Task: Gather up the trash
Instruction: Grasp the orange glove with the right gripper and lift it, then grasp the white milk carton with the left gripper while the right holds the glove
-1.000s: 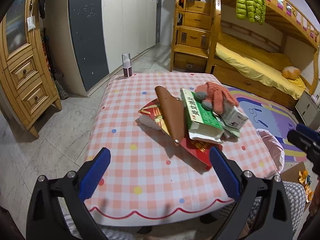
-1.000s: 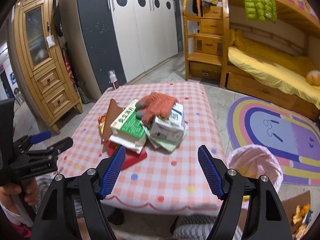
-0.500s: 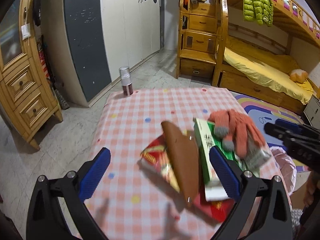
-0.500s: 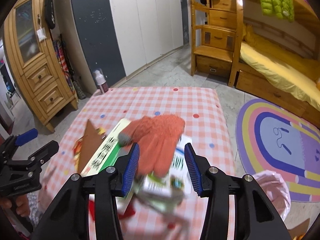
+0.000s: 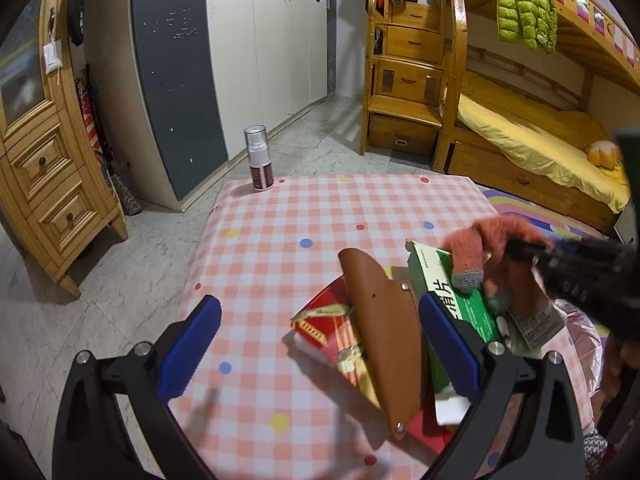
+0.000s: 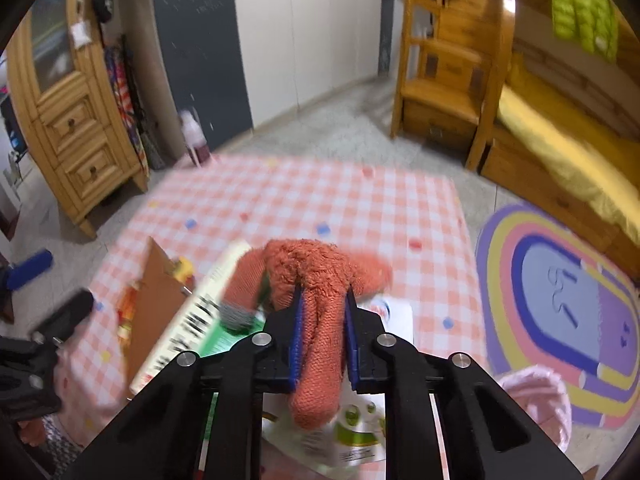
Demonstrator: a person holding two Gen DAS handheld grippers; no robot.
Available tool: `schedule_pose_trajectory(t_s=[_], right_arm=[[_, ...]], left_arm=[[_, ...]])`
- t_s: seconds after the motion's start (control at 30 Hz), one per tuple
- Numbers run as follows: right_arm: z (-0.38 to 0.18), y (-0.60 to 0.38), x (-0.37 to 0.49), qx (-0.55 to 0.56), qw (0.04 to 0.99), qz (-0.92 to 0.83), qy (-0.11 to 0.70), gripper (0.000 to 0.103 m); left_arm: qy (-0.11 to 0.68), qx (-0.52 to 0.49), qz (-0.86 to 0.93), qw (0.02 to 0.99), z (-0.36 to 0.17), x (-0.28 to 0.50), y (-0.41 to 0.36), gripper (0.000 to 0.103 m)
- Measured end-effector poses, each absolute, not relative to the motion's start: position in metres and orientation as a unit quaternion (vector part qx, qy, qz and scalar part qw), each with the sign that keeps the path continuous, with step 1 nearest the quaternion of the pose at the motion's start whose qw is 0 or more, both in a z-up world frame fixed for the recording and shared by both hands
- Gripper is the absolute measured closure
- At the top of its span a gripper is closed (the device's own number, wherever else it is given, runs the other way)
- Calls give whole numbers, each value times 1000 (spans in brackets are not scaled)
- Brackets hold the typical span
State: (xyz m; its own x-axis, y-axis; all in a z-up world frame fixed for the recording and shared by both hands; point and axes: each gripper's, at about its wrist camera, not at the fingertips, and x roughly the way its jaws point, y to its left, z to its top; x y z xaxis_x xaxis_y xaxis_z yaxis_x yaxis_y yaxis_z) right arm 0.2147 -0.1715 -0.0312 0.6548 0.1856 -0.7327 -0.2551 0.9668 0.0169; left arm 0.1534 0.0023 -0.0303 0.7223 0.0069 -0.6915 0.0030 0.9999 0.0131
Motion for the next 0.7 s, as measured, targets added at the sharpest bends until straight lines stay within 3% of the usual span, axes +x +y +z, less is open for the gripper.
schedule_pose_trajectory(t_s=[0.17,0.3,0.7], right_arm=[[32,-171,181,-45,939,133,314,86],[56,-188,150,-40,949,117,291,86],[19,-300,83,22,944,-3,329,86]], left_arm=[[370,12,-1,929,-27,135,1,7],[371,15,-22,928,-25,119,-9,7],[370,49,-113,921,-32,99,-100,7]])
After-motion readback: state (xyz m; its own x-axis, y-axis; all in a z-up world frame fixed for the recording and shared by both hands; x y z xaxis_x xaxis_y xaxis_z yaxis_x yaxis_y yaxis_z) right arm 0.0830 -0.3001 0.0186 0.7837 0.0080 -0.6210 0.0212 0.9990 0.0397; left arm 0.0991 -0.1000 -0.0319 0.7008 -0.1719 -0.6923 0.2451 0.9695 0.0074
